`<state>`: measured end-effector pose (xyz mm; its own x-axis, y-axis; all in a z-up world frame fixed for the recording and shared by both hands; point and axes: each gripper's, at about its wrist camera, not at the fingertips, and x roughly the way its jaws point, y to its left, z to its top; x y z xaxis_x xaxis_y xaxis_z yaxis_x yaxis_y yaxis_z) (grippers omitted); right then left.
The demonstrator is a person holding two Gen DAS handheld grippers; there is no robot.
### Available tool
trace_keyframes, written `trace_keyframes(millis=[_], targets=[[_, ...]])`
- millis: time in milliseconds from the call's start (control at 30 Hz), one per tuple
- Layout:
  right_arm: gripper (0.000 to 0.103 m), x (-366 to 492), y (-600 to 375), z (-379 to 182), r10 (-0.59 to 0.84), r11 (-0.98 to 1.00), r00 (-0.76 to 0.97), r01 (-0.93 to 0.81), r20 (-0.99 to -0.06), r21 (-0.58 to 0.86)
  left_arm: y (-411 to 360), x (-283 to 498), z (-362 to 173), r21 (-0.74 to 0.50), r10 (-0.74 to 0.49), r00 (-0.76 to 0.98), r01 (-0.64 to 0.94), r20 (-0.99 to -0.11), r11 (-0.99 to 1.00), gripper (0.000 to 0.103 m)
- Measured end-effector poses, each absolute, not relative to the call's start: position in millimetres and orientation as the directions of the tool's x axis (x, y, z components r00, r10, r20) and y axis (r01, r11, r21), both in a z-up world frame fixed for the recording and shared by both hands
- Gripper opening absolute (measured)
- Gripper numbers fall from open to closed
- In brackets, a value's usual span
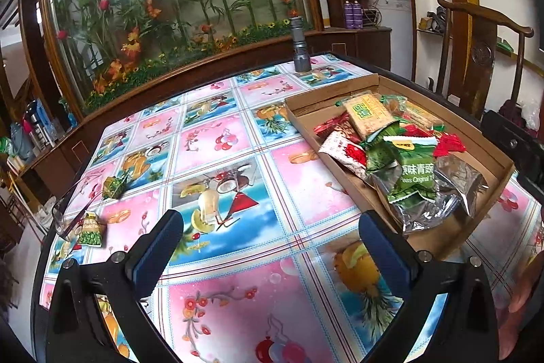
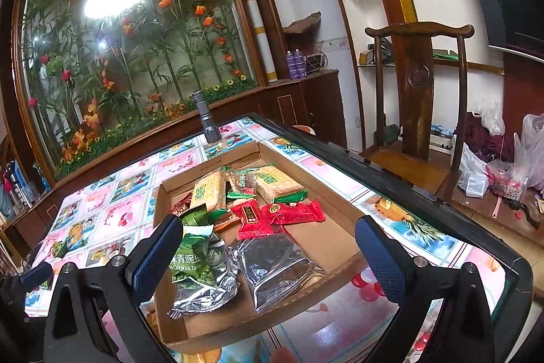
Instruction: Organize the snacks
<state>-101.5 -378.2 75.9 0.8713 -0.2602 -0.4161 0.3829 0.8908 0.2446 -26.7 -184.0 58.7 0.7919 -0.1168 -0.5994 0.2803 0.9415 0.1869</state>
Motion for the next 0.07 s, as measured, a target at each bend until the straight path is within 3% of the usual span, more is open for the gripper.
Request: trace_keyframes(millis=[67], targets=[[0.102, -101.6, -378.2, 76.0, -0.26, 0.891, 0.872, 0.382, -0.415, 0.245, -186.3, -27.8, 58.3, 0.198, -0.114, 0.795, 0.284, -0.596, 0.938, 0.103]])
